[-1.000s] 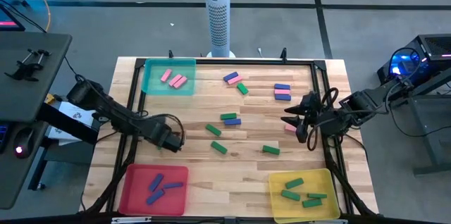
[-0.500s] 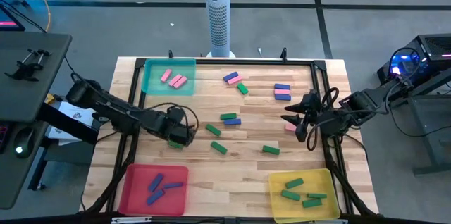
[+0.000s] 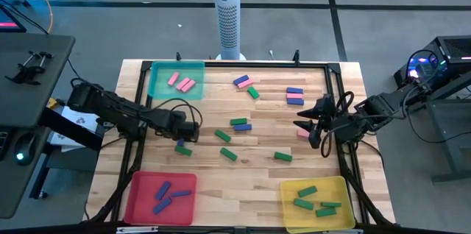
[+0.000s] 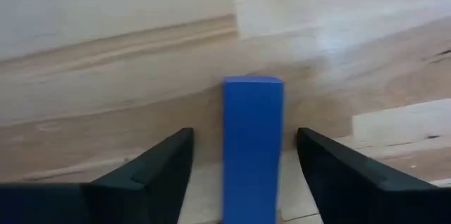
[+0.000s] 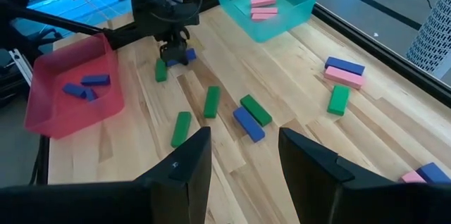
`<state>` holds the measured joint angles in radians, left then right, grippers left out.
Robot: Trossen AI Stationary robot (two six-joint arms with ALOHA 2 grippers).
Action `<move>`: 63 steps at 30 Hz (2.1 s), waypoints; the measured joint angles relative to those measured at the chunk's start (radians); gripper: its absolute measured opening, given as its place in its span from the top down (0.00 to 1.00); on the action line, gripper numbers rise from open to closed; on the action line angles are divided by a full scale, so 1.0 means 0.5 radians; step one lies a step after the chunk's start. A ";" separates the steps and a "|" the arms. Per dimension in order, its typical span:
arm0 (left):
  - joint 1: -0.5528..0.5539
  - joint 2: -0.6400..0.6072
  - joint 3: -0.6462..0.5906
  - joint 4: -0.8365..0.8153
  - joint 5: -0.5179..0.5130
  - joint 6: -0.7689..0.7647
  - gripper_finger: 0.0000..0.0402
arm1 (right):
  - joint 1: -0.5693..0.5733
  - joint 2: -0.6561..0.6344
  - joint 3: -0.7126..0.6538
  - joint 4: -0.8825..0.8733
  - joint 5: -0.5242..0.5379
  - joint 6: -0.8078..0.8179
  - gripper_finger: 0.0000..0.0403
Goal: Sort blocks
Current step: Put the blue block into the red bin, then put the pink block into the green bin
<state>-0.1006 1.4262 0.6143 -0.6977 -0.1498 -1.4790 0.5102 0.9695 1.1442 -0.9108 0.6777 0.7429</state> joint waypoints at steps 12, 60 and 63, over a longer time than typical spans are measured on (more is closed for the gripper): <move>0.036 -0.003 0.386 0.039 -0.156 0.861 0.87 | -0.010 -0.001 0.000 0.008 0.029 -0.025 0.64; -1.493 0.380 1.283 -0.385 0.574 -0.014 0.48 | -1.603 0.963 -0.002 0.819 -1.623 -1.705 0.64; -1.468 0.222 1.283 -0.401 0.454 -0.151 0.49 | -1.750 1.199 -0.002 0.957 -1.666 -1.659 0.64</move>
<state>-0.8346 1.5372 1.2556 -0.8984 0.0774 -1.5547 -0.3650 1.5688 1.1435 -0.4321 -0.1553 -0.0865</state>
